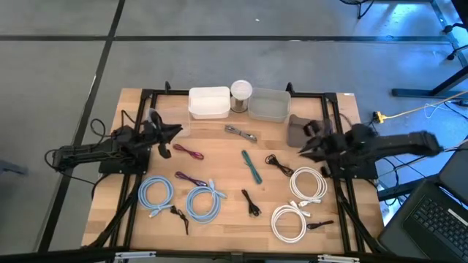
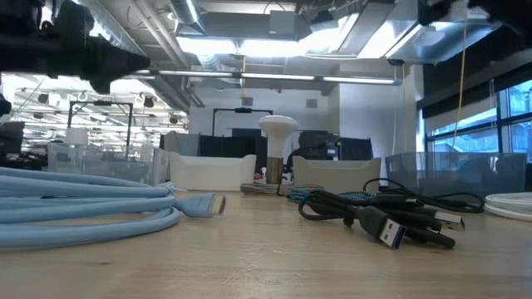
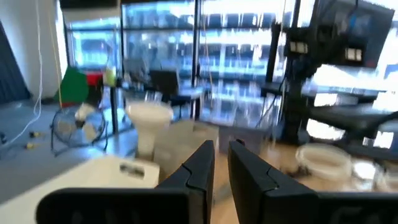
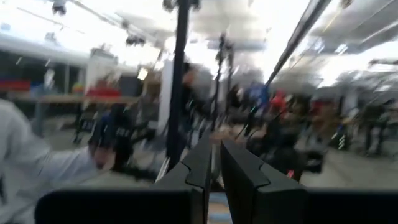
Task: Pick & Place USB Port
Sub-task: Put the black and white USB cable into the white bin
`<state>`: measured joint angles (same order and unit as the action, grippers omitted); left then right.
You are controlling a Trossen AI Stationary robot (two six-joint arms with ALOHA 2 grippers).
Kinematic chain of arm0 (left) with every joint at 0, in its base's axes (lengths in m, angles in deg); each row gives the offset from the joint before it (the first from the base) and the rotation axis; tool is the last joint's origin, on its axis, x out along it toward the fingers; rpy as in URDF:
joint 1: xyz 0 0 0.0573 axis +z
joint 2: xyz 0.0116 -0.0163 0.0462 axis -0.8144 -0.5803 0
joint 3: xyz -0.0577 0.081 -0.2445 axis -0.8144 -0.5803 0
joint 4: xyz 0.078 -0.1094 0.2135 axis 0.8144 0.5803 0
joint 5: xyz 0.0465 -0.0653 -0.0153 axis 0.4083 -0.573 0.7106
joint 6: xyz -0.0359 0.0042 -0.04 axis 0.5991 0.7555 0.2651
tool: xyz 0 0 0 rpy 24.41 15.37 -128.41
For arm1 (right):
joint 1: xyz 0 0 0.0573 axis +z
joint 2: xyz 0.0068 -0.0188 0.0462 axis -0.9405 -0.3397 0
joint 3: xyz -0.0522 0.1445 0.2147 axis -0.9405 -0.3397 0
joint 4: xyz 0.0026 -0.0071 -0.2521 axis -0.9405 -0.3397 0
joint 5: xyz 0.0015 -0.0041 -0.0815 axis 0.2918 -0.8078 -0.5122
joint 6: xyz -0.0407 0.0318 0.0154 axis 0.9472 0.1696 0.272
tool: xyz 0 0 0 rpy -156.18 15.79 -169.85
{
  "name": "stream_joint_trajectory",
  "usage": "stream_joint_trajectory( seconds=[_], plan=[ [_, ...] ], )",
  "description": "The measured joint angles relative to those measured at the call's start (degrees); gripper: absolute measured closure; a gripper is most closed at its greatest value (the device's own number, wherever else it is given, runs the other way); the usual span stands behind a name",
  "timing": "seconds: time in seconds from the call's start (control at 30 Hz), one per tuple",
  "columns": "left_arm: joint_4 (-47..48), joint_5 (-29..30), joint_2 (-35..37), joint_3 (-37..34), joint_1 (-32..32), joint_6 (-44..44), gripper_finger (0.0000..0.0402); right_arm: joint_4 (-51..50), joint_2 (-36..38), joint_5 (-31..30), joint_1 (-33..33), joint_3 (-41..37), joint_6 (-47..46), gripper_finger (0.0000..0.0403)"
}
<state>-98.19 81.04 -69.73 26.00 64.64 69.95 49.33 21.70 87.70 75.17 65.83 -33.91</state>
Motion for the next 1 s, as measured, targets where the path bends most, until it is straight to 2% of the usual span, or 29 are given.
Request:
stream_joint_trajectory(
  seconds=[0.1,0.2,0.33,0.43,0.5,0.63,0.77,1.0],
  plan=[
    [-3.28,-0.48,0.00,0.04,0.00,3.76,0.0361,-0.82,-12.72,-2.74,1.43,6.70,-1.61,0.0363],
    [-3.97,-3.76,0.00,0.04,0.00,9.62,0.0359,-7.97,-22.14,-6.92,1.48,14.42,-4.95,0.0363],
    [-3.97,-7.30,0.00,0.04,-0.02,14.33,0.0361,-24.82,-31.01,-18.22,0.53,24.61,-6.28,0.0363],
    [-3.98,-9.63,0.00,0.04,-0.04,16.31,0.0364,-33.34,-36.91,-26.21,-0.38,30.34,-7.59,0.0363],
    [-3.97,-10.67,0.00,0.04,-0.04,17.45,0.0364,-37.32,-40.64,-29.21,-1.02,33.31,-7.68,0.0363],
    [-4.01,-15.68,0.00,0.07,-0.04,19.88,0.0360,-41.69,-47.16,-29.97,-3.01,36.87,-9.04,0.0363],
    [-5.74,-18.97,0.00,0.11,-0.04,18.42,0.0359,-42.97,-52.65,-29.90,-5.52,38.58,-8.87,0.0363],
    [-7.09,-18.86,0.00,0.15,-0.04,15.22,0.0363,-43.88,-61.55,-26.62,-10.34,42.17,-7.90,0.0363]
  ],
)
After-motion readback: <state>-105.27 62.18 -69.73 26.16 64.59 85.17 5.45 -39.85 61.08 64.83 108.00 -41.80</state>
